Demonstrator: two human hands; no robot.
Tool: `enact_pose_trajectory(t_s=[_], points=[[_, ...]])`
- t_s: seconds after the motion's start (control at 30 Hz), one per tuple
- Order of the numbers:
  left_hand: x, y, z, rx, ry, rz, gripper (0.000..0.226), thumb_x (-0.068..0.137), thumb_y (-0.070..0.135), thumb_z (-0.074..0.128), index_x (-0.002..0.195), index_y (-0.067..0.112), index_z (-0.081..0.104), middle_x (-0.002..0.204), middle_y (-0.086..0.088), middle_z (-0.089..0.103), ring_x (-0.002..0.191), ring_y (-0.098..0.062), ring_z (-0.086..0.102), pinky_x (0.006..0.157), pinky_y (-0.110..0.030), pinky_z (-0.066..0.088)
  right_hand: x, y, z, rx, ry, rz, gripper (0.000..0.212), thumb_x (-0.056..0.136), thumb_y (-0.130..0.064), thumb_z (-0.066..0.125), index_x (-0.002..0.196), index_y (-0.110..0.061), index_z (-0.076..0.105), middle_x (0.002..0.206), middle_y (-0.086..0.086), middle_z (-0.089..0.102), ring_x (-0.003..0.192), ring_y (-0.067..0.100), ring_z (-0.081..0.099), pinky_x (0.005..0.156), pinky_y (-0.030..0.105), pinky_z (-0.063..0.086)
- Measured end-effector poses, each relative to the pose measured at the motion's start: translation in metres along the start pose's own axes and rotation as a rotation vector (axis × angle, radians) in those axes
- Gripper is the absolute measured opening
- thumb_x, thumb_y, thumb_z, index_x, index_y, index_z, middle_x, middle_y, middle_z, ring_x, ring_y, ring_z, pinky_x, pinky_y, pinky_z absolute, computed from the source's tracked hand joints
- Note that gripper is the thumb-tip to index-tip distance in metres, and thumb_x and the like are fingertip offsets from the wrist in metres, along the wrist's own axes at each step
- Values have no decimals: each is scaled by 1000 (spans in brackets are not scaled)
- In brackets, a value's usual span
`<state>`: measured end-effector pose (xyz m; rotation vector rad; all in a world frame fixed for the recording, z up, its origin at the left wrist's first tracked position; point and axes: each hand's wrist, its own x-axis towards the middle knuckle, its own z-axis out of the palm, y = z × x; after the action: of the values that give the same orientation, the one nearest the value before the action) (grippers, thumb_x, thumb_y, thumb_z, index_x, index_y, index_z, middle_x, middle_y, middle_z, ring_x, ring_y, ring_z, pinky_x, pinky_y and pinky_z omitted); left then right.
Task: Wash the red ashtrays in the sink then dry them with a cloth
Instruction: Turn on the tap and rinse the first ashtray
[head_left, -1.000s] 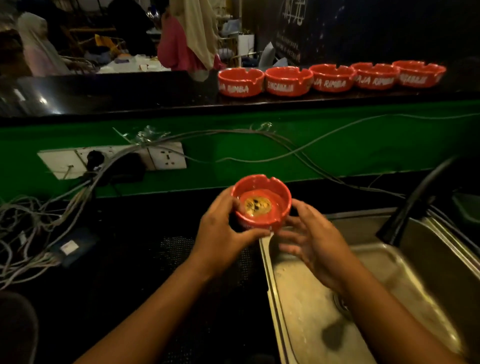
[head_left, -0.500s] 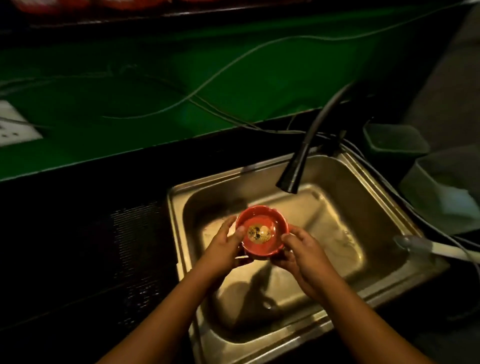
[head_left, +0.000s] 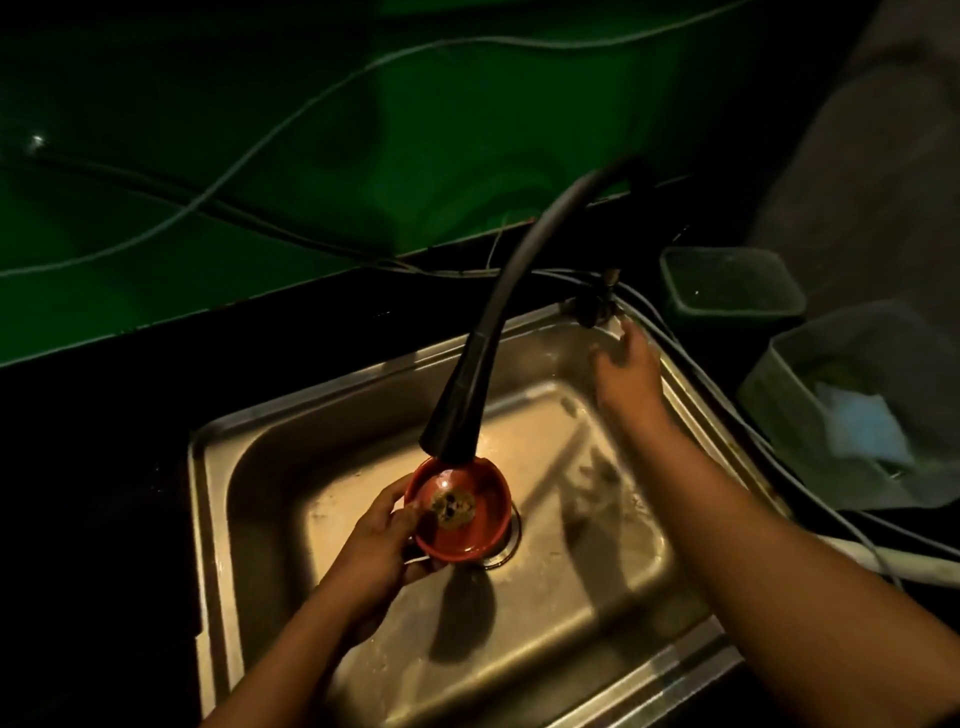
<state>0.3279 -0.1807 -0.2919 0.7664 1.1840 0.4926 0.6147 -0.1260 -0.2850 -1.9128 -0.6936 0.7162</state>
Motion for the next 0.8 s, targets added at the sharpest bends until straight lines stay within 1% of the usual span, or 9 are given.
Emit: enact_pose_trajectory(t_s=[0.03,0.1,0.13,0.2,0.27,0.33,0.4,0.57,0.8], points=[[5,1,0,-1,3,1,26,100,23,44,121,34,55,116,-9,63,98,-32,68,83,-42,56,15,-5,6,0,31,-8,57,93,-16,57,146,-14,36,141,4,36,124,20,43,86,-3,29],[13,3,0,-4,5,10,26,100,23,43,121,34,56,116,-8,63,98,-33,67,79,-40,56,41,-6,20,78,42,0,57,89,-17,59,143,-15,42,139,8,45,117,19,50,100,16,39],[17,4,0,-4,6,16,26,100,23,44,120,33,56,116,-8,64,98,-34,67,79,-41,56,49,-3,26,63,54,12,53,89,-15,58,141,-14,45,136,14,50,110,19,54,95,19,45],[24,7,0,0,-5,26,26,100,24,44,121,32,57,114,-8,66,98,-35,67,80,-43,55,54,-2,36,51,80,60,43,95,-9,52,139,-7,47,134,18,54,107,21,55,79,12,40],[31,10,0,0,-20,28,27,100,22,44,122,33,57,112,-7,68,97,-34,67,79,-43,55,62,1,40,-37,165,24,35,99,-11,46,132,-2,52,125,15,59,109,23,56,76,13,33],[36,12,0,7,-26,23,28,100,21,44,121,34,57,109,-6,68,93,-31,67,75,-39,54,62,-2,43,-140,258,-13,28,100,-12,43,120,0,59,103,12,60,91,18,57,71,11,35],[39,12,1,8,-32,19,28,99,21,46,120,36,57,107,-5,70,93,-32,67,79,-43,52,64,-3,47,-173,319,-11,24,100,-13,44,110,-1,62,96,12,57,85,16,53,79,15,40],[45,13,2,-10,-50,13,27,99,22,47,118,39,59,102,1,73,97,-34,66,86,-46,50,66,-8,51,-303,228,-107,33,97,-8,41,125,1,56,130,17,56,121,29,50,99,26,35],[46,12,-5,5,-63,12,30,99,23,49,123,38,57,109,-1,71,98,-32,67,79,-39,54,76,-9,57,-551,173,-223,38,96,-21,37,124,-9,61,123,24,58,110,36,58,87,30,40]])
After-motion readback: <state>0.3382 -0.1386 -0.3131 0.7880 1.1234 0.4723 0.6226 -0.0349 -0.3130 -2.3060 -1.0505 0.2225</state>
